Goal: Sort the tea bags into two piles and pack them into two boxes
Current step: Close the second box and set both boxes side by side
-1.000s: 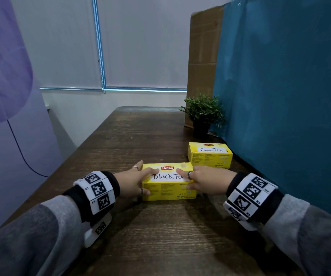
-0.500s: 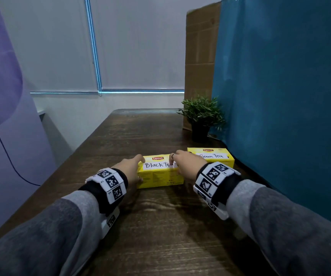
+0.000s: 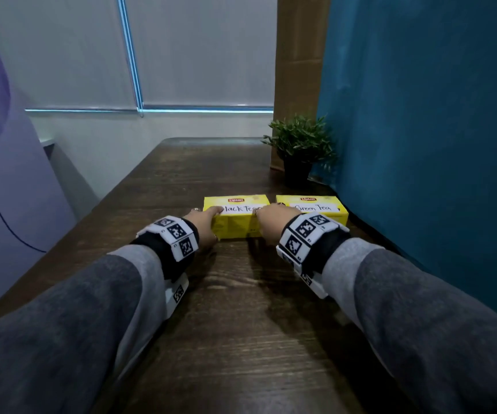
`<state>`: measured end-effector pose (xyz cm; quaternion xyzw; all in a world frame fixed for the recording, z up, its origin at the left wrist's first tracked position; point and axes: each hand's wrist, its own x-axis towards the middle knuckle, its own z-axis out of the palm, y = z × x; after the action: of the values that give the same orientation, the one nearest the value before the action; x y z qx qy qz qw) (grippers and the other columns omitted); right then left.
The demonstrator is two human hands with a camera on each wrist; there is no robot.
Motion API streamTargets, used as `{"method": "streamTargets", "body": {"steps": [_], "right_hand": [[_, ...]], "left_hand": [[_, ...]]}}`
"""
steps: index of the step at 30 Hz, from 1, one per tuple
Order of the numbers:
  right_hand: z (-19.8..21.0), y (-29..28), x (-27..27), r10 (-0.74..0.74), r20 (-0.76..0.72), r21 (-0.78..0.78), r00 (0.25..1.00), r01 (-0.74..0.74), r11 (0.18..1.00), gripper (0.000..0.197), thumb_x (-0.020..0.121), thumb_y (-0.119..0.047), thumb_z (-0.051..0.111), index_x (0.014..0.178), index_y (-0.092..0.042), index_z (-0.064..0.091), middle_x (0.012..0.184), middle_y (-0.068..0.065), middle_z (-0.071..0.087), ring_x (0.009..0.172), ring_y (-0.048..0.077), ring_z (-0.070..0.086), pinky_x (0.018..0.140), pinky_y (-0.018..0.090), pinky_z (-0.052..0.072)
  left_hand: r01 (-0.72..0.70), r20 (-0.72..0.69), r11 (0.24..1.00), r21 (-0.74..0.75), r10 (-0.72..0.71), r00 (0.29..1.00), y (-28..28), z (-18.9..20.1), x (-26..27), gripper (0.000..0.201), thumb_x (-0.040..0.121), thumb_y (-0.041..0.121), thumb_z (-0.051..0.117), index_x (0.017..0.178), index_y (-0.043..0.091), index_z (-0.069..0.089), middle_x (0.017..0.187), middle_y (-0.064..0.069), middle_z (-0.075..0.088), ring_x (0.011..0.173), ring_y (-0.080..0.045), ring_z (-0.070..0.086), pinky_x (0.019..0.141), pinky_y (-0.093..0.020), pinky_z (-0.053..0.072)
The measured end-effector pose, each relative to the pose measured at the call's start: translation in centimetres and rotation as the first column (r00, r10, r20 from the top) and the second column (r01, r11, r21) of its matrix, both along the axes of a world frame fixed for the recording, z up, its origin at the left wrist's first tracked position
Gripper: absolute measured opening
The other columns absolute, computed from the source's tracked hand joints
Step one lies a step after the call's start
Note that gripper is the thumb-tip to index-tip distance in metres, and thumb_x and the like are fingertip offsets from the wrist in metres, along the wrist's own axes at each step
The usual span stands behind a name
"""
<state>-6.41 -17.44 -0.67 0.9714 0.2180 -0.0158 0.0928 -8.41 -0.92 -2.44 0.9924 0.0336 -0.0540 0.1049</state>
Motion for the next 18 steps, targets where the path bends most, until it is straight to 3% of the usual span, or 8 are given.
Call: {"method": "streamTargets", "body": {"steps": [4, 7, 10, 14, 18], "right_hand": [[-0.2, 0.2, 0.5, 0.027, 0.021, -0.002, 0.999, -0.027, 1.0, 0.042, 0.091, -0.002, 0.039, 0.131, -0.01, 0.049, 0.118, 0.012, 0.059, 0.102, 0.03, 0.061, 0.068, 0.036, 0.046], [-0.4, 0.2, 0.7, 0.059, 0.08, -0.029, 0.995, -0.056, 0.998, 0.04, 0.093, -0.005, 0.037, 0.132, -0.009, 0.048, 0.122, 0.011, 0.057, 0.107, 0.031, 0.059, 0.068, 0.034, 0.04], [-0.9, 0.1, 1.0, 0.105, 0.108, -0.072, 0.989, -0.098, 0.993, 0.043, 0.096, -0.008, 0.035, 0.14, -0.004, 0.035, 0.132, 0.012, 0.048, 0.113, 0.03, 0.055, 0.068, 0.034, 0.036], [-0.7, 0.5, 1.5, 0.069, 0.047, -0.113, 0.996, -0.064, 0.992, 0.052, 0.097, -0.011, 0.035, 0.146, 0.0, 0.021, 0.145, 0.02, 0.035, 0.11, 0.034, 0.058, 0.066, 0.035, 0.037], [0.9, 0.9, 2.2, 0.04, -0.058, -0.135, 0.998, -0.047, 0.99, 0.044, 0.097, -0.011, 0.033, 0.14, -0.003, 0.033, 0.134, 0.016, 0.046, 0.109, 0.032, 0.058, 0.067, 0.035, 0.035]], "left_hand": [[0.025, -0.014, 1.0, 0.002, -0.025, 1.0, 0.2, -0.2, 0.4, 0.08, 0.088, 0.028, 0.059, 0.15, 0.03, 0.008, 0.146, -0.023, 0.028, 0.123, -0.034, 0.047, 0.096, -0.032, 0.041], [0.053, -0.042, 0.999, -0.008, -0.053, 0.998, 0.6, -0.7, 1.4, 0.084, 0.088, 0.034, 0.058, 0.15, 0.03, 0.002, 0.147, -0.024, 0.024, 0.125, -0.034, 0.045, 0.101, -0.033, 0.041], [0.074, -0.108, 0.996, -0.046, -0.079, 0.991, 1.0, -1.2, 2.1, 0.089, 0.089, 0.035, 0.056, 0.149, 0.032, -0.009, 0.153, -0.023, 0.01, 0.124, -0.034, 0.048, 0.103, -0.036, 0.042], [0.068, -0.141, 0.99, -0.123, -0.085, 0.986, 1.0, -1.4, 2.6, 0.089, 0.089, 0.034, 0.057, 0.148, 0.033, -0.01, 0.154, -0.02, 0.003, 0.119, -0.032, 0.052, 0.101, -0.036, 0.044], [0.032, -0.197, 0.975, -0.222, -0.077, 0.977, 1.0, -0.6, 2.6, 0.089, 0.088, 0.029, 0.059, 0.147, 0.038, -0.008, 0.155, -0.018, -0.003, 0.122, -0.033, 0.051, 0.101, -0.035, 0.044]]}}
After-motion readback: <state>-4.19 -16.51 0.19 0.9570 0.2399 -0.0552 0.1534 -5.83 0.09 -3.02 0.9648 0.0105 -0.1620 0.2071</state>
